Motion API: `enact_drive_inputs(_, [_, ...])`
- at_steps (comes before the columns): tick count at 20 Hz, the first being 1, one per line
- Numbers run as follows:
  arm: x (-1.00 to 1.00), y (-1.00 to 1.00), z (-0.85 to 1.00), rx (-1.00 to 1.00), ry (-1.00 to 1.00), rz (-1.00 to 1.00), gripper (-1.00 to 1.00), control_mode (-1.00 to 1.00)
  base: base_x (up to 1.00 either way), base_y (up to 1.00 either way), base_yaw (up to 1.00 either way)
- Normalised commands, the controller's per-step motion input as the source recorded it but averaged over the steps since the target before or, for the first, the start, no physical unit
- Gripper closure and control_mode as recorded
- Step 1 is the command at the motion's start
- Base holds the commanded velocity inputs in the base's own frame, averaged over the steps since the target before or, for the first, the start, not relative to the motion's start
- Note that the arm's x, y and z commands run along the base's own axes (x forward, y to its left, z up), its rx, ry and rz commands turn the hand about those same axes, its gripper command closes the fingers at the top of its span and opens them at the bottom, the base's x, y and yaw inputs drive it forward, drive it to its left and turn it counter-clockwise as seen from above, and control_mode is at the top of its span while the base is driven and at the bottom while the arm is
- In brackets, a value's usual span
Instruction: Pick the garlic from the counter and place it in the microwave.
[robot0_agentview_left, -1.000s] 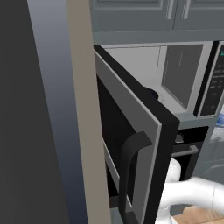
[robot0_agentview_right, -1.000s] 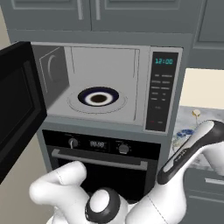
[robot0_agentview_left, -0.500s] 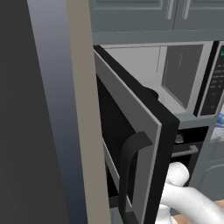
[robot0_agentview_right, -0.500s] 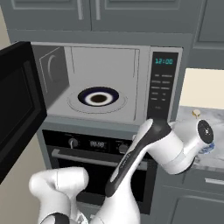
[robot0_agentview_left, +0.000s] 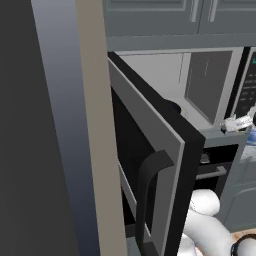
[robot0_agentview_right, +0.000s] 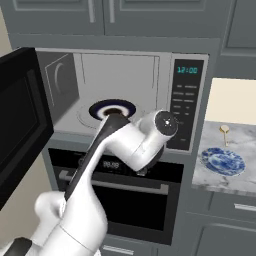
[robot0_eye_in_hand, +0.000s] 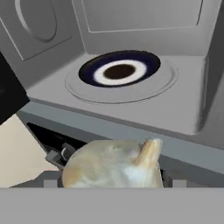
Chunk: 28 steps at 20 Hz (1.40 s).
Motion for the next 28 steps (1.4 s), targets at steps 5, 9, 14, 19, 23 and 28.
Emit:
enact_drive_inputs(5, [0.55,1.0,0.26,-0.06,0.01,-0.11,1.0,-1.0,0.0,0.0,0.0])
enact_drive_inputs(9, [0.86,1.0,0.02,-0.08,0.0,-0.11,1.0,-1.0,0.0,0.0,0.0])
enact_drive_inputs(14, [0.91,0.83,0.0,-0.02,0.0,-0.15,1.0,-1.0,0.0,0.0,0.0])
enact_drive_inputs(19, [0.99,0.41,-0.01,0.0,0.08,-0.02,1.0,-1.0,0.0,0.0,0.0])
enact_drive_inputs(23, [0.92,-0.09,-0.1,0.0,0.09,0.0,1.0,-1.0,0.0,0.0,0.0])
enact_drive_inputs(28, [0.65,-0.2,-0.2,0.0,0.07,0.0,1.0,-1.0,0.0,0.0,0.0])
